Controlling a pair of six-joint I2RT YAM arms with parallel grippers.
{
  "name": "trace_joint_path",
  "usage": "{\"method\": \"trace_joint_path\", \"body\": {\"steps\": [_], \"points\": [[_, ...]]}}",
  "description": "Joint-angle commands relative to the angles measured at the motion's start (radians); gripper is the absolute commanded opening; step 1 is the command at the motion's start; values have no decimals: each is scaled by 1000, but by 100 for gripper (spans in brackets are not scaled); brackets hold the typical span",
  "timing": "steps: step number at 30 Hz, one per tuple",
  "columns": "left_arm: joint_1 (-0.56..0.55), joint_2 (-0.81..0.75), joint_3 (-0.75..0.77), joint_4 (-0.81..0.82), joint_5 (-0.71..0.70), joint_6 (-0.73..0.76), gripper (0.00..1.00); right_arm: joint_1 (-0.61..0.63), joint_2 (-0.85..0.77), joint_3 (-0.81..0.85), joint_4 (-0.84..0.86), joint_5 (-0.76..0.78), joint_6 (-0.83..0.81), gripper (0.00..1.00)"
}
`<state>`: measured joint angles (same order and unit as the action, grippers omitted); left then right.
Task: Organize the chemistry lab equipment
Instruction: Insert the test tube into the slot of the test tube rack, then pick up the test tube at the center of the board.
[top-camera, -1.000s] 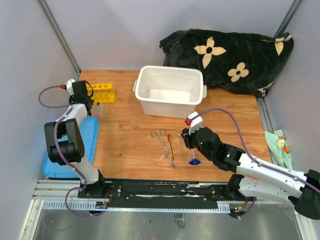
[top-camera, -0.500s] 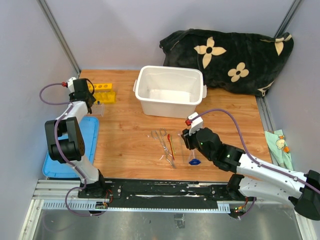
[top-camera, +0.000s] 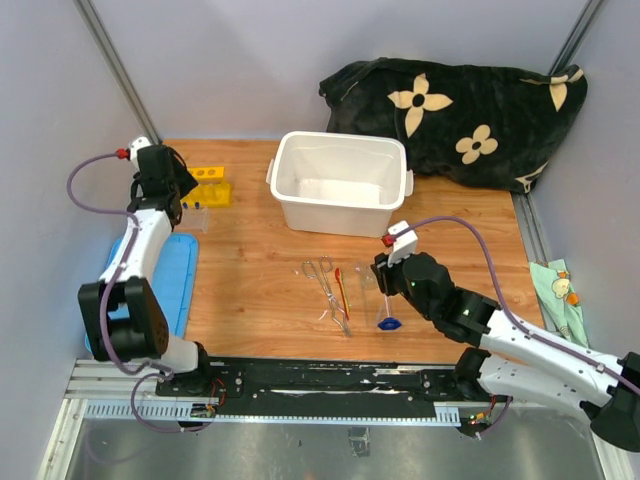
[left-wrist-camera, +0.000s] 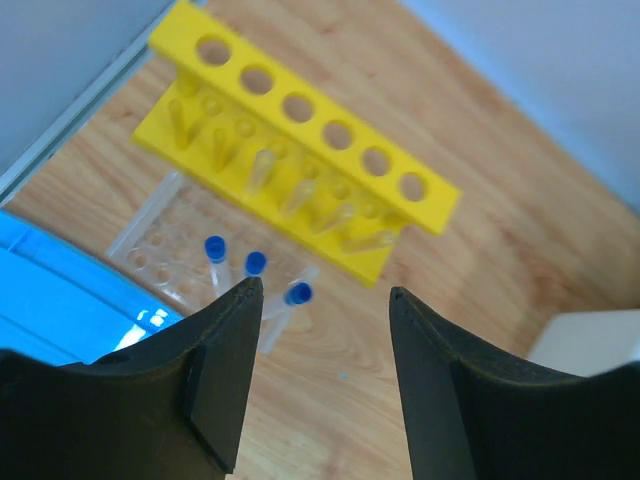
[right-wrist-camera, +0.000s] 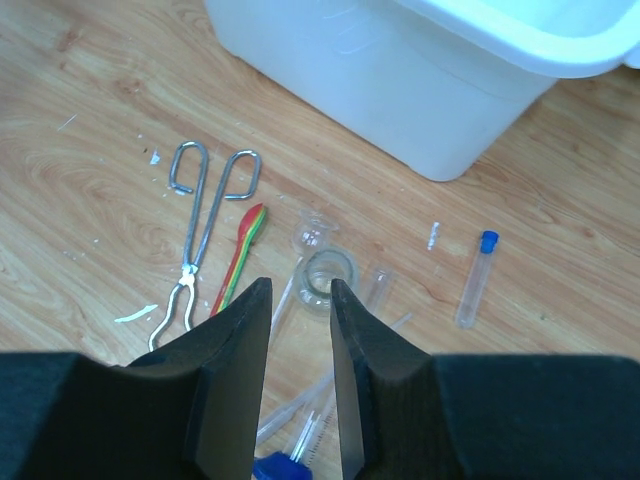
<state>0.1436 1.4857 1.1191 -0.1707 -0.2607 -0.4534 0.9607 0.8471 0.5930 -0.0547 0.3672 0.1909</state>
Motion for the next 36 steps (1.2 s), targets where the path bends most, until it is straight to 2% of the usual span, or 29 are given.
{"method": "trace_joint_path", "body": {"steps": [1,3,6,8,12,18,22,28,36], "points": [[-28,-162,21,-21,105,-26,58,-65,-47,45,-80,16,1,32],[-35,-243,-9,-17,194,-55,58,-100,-50,76,-143,31,-3,32],[-52,-324,-93,32,413,-107,56,-172,-39,126,-230,43,-7,35],[-105,-350,-135,34,501,-118,54,-243,-11,170,-283,9,-4,37],[-293,-343,-126,-82,490,-47,54,-399,99,242,-363,-102,39,38],[-494,-394,-203,-96,497,-42,55,-458,265,281,-379,-145,74,38],[-527,-457,-256,-90,515,-51,56,-485,341,269,-347,-170,93,38],[-530,-538,-300,-98,539,-48,57,-600,416,211,-251,-287,122,37],[-531,-520,-322,-88,580,-46,57,-629,548,225,-220,-329,96,31]]}}
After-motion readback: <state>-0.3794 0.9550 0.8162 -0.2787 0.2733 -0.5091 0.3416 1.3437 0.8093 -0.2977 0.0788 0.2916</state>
